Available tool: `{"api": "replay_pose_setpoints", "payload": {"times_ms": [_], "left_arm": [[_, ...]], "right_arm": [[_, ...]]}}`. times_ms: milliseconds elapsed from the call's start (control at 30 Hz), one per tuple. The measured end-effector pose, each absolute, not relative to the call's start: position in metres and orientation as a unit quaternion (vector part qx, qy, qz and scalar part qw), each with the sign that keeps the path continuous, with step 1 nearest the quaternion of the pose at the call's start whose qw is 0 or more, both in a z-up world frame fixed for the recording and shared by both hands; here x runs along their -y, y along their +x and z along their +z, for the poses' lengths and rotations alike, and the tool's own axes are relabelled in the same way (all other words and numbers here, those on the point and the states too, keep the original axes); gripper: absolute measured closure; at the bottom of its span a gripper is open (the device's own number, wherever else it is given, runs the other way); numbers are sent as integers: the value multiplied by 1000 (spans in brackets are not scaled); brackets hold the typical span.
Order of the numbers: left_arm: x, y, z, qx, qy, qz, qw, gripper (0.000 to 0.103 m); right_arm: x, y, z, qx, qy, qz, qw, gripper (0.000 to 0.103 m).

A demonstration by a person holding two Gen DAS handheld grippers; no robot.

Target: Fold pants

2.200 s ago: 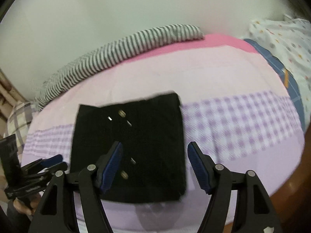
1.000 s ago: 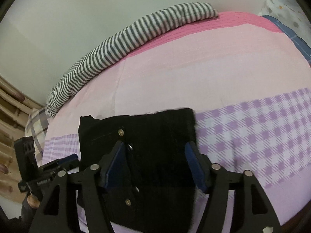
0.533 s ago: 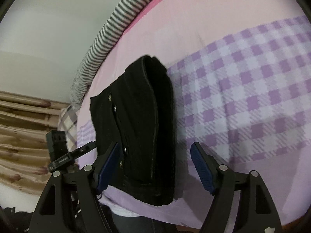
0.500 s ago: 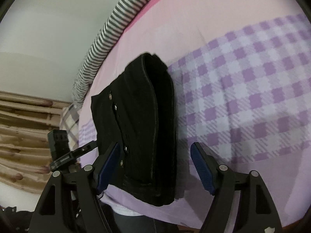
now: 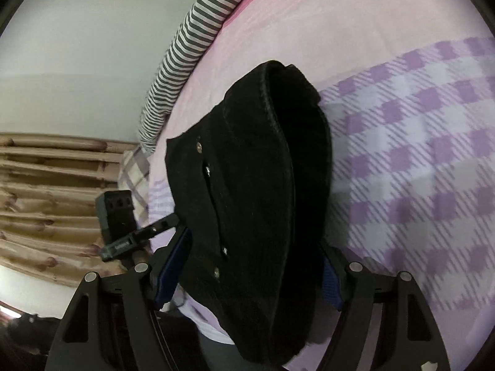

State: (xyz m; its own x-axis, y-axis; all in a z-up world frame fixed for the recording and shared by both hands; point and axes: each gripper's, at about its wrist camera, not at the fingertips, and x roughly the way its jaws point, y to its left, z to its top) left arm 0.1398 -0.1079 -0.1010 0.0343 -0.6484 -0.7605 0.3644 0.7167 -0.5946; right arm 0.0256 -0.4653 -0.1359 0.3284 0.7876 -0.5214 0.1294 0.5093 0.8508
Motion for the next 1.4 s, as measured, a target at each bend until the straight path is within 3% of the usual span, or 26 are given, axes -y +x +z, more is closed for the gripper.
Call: {"api": "replay_pose_setpoints", "payload": {"times_ms": [100,167,200,233,333,533,867,1400], "left_arm": [[118,141,-99,-587,-110,-359,718,33],[123,139,-98,-584,-99,-354,724,33],[123,138,-98,-582,-93,-351,727,37],[123,137,-97,-580,-86,-343,734,50],[116,136,-95,-573,-88,-334,743,67],[115,129,-75,-551,-75,-343,757,81],[48,146,-27,-518,-88,-333,783,83],[-111,264,-6,-493,-86,-201,842,82]], "right_arm": [[458,31,-135,-525,439,240,689,30],[457,31,-133,-521,437,234,695,35],[455,30,-133,-523,434,222,699,52],[453,28,-134,-528,429,210,703,66],[449,21,-135,-522,432,186,712,70],[434,12,-111,-500,428,164,735,74],[382,39,-71,-488,429,193,735,74],[208,219,-68,-509,391,273,717,74]]}}
